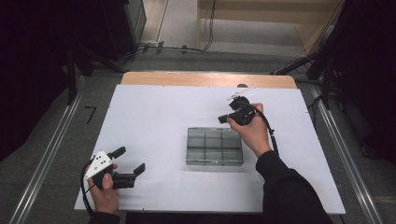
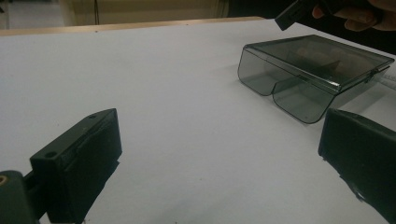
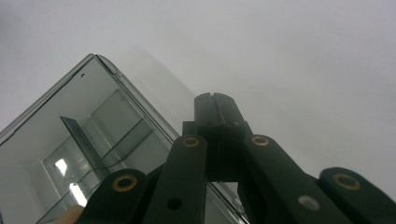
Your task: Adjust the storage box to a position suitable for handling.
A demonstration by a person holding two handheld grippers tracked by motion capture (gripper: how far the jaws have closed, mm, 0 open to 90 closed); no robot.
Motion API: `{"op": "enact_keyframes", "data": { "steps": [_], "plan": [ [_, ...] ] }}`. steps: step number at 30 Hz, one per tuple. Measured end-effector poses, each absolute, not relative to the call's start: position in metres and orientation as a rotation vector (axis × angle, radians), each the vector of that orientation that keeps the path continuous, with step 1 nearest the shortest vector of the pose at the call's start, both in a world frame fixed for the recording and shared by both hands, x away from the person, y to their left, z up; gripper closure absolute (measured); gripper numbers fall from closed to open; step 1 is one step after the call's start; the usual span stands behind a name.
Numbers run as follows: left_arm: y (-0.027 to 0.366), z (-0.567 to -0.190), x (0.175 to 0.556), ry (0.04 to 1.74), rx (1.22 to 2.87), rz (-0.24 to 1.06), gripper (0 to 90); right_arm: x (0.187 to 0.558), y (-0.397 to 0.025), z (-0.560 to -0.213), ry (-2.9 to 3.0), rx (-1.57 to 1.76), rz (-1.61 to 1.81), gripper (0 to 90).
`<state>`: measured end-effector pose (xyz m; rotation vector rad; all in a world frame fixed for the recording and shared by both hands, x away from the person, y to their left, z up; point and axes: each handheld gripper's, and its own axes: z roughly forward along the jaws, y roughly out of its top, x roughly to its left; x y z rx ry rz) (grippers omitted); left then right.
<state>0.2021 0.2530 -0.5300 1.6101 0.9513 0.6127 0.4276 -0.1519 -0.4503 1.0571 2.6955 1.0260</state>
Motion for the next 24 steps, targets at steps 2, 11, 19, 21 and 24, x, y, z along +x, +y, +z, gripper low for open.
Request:
{"op": "enact_keyframes", "data": {
  "steps": [2,11,19,21,24],
  "plan": [
    [0.253,-0.530,0.202,0.949,1.611,0.613,0.0,0.430,-0.149,-0.452,2.713,1.059,1.013,87.9],
    [0.253,-0.530,0.203,0.952,1.613,0.610,0.0,0.436,-0.136,-0.459,2.756,1.068,0.936,88.1],
    [0.253,-0.530,0.203,0.949,1.612,0.611,0.0,0.438,-0.126,-0.462,2.782,1.059,0.868,88.1],
    [0.253,-0.530,0.203,0.949,1.613,0.611,0.0,0.439,-0.125,-0.463,2.784,1.059,0.863,88.1],
    [0.253,-0.530,0.203,0.948,1.614,0.612,0.0,0.439,-0.124,-0.464,2.794,1.059,0.853,88.1]
  ]
}}
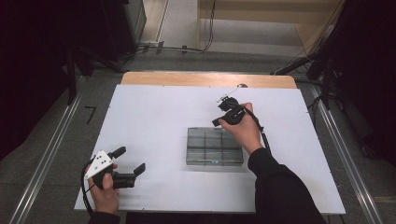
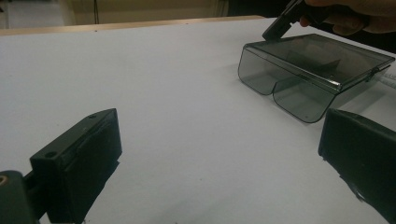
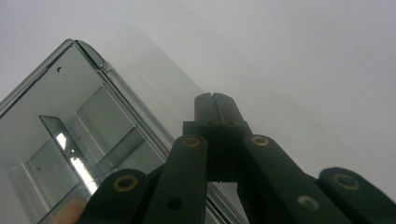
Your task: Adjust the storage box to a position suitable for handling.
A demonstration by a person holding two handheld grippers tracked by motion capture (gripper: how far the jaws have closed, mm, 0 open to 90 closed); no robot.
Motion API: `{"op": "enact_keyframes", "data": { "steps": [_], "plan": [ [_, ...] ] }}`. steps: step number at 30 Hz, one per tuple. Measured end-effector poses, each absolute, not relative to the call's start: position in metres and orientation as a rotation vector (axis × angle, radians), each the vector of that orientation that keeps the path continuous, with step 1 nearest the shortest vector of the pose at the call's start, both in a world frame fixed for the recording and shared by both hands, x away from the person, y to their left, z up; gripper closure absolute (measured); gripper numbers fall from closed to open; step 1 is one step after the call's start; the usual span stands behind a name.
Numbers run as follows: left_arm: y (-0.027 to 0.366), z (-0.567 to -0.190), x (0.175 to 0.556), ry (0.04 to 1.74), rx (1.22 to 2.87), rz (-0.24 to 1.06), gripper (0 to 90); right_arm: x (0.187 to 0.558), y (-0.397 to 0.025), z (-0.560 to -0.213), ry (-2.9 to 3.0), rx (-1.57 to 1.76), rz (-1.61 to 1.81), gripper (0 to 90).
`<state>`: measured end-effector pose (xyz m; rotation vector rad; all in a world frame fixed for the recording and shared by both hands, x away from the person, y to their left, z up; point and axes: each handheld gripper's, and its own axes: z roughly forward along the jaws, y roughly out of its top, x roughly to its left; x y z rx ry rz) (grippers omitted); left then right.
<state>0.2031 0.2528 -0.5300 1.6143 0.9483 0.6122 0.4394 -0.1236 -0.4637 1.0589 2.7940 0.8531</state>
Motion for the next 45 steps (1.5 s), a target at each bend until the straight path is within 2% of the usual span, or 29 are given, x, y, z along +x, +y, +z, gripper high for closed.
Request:
{"op": "enact_keyframes", "data": {
  "steps": [45],
  "plan": [
    [0.252,-0.530,0.204,0.947,1.623,0.603,0.0,0.427,-0.117,-0.466,2.882,0.970,0.830,88.2]
  ]
}}
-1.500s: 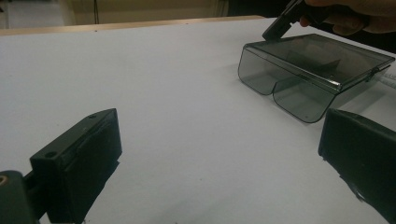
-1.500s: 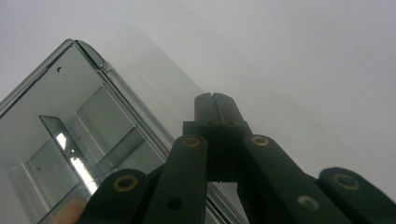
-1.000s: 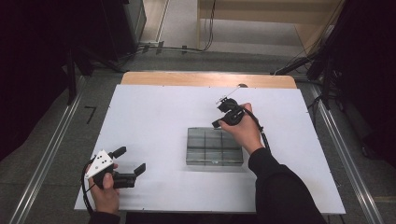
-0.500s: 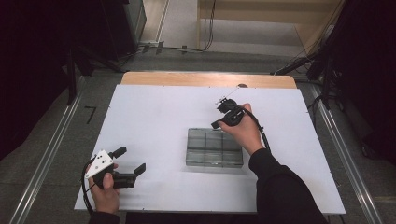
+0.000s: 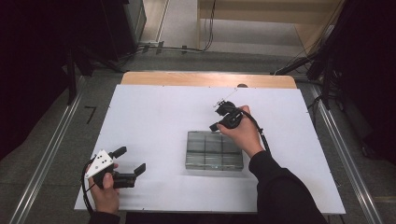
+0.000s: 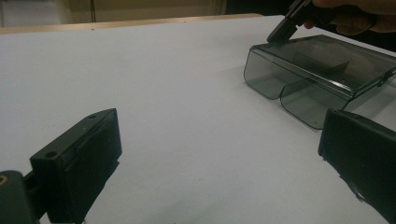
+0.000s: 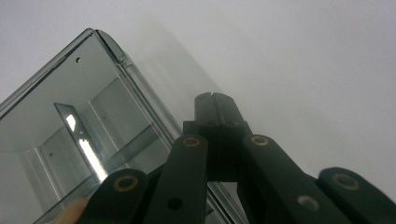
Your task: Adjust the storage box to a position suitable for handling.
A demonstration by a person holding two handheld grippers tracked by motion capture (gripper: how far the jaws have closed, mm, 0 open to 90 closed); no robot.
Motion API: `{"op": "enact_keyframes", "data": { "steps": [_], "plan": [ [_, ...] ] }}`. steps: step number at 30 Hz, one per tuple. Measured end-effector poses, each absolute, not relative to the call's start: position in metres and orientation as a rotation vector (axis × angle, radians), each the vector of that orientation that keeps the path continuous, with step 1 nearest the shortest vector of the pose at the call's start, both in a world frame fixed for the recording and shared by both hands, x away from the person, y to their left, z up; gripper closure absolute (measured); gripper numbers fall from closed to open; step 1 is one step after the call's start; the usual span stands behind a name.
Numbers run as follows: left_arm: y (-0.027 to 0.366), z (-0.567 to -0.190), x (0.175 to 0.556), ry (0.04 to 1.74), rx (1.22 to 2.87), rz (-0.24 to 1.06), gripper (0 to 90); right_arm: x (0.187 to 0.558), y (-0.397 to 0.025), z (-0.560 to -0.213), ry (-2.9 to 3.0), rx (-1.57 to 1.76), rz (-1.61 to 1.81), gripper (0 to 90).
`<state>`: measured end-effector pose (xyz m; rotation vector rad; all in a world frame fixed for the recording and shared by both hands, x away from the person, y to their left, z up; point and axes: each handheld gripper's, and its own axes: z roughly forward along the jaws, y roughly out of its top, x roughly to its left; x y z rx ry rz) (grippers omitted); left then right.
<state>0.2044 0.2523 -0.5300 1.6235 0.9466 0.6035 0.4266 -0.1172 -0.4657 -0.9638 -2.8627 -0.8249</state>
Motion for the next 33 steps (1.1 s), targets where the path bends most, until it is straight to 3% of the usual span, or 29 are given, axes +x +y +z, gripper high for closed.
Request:
{"op": "enact_keyframes", "data": {
  "steps": [33],
  "plan": [
    [0.252,-0.530,0.205,0.920,1.633,0.595,0.8,0.392,-0.114,-0.470,-2.894,-0.869,-0.802,88.2]
  ]
}}
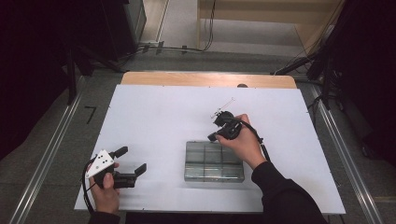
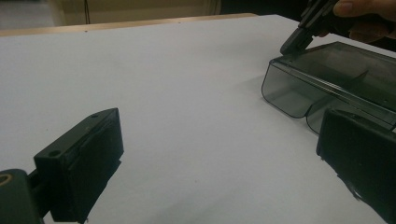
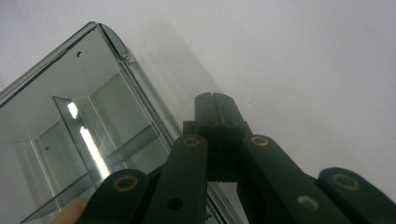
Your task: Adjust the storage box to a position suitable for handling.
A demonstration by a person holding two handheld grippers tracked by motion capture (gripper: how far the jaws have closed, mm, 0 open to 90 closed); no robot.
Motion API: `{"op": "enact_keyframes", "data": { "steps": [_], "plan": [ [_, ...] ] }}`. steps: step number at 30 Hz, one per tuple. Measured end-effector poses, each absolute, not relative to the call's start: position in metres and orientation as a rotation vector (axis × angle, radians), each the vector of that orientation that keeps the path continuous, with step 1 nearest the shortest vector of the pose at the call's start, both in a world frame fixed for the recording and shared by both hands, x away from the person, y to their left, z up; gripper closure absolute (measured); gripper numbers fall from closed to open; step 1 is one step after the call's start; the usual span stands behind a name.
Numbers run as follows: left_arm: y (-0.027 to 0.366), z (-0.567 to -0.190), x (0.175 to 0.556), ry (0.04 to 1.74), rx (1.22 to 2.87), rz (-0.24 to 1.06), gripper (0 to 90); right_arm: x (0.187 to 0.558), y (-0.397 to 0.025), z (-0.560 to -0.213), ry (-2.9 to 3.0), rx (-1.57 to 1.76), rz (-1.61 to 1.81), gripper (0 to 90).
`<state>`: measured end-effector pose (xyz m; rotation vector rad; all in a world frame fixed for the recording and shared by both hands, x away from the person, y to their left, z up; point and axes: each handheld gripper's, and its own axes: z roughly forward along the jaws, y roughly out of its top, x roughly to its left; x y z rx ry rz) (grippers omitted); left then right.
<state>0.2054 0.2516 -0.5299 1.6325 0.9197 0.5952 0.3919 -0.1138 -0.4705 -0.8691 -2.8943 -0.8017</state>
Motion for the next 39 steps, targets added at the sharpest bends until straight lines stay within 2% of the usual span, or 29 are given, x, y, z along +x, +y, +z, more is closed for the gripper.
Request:
{"op": "enact_keyframes", "data": {
  "steps": [20,24,33,39],
  "plan": [
    [0.252,-0.530,0.205,0.920,1.638,0.594,0.8,0.379,-0.116,-0.471,-2.891,-0.900,-0.906,87.2],
    [0.251,-0.530,0.205,0.923,1.646,0.596,0.8,0.379,-0.126,-0.467,-2.834,-0.957,-1.017,76.5],
    [0.250,-0.530,0.205,0.922,1.646,0.597,0.7,0.366,-0.145,-0.462,-2.776,-0.936,-1.202,42.1],
    [0.250,-0.530,0.205,0.921,1.648,0.599,0.8,0.354,-0.158,-0.458,-2.733,-0.913,-1.299,28.6]
  ]
}}
